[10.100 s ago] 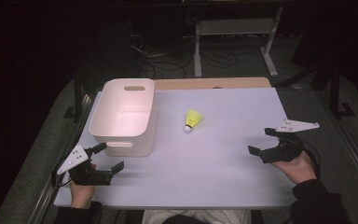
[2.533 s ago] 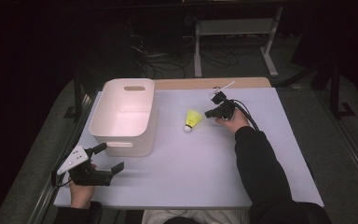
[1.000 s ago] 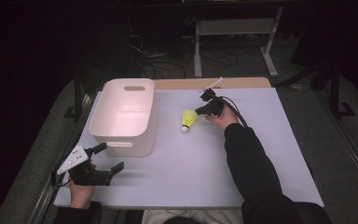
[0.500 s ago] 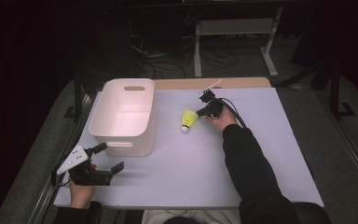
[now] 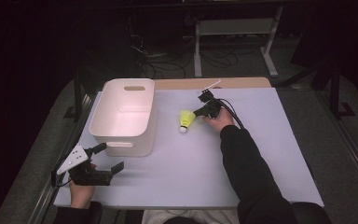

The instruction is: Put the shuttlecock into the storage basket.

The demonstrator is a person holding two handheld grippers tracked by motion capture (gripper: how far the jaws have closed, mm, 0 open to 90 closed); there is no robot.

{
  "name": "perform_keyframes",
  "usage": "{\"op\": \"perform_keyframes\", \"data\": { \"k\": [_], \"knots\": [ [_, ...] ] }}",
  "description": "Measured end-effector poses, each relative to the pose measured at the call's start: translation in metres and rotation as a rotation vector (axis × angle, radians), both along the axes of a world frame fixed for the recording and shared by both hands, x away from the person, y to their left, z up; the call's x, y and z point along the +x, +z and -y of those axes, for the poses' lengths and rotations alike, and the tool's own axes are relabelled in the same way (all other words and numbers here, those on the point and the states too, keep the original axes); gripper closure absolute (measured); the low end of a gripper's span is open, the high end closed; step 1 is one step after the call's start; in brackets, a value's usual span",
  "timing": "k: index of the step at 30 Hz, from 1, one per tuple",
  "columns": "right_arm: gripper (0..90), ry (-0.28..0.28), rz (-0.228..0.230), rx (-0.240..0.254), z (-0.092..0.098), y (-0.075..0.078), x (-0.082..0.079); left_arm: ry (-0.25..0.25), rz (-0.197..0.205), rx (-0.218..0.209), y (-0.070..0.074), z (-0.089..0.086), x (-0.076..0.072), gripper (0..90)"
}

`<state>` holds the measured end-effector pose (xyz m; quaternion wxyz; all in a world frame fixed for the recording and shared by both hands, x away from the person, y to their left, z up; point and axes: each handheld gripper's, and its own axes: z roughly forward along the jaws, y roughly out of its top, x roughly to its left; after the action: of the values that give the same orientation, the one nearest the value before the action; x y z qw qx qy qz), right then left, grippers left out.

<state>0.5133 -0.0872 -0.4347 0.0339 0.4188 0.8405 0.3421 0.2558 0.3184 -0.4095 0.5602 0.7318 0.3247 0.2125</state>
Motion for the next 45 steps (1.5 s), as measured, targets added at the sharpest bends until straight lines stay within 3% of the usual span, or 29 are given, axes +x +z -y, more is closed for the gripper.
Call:
{"op": "perform_keyframes", "data": {
  "k": [11,31,45],
  "knots": [
    [88.7,-0.002,0.018,0.047,-0.007,0.003,0.000,0.001,0.000,-0.001,0.000,0.000,0.000,0.0],
    [88.2,0.036,0.003,0.032,-0.030,-0.003,0.001,-0.001,0.001,-0.002,0.000,0.000,0.000,0.0],
    [88.2,0.089,0.011,0.038,-0.043,0.002,-0.005,-0.002,0.001,-0.003,0.000,0.000,0.000,0.0]
  ]
}}
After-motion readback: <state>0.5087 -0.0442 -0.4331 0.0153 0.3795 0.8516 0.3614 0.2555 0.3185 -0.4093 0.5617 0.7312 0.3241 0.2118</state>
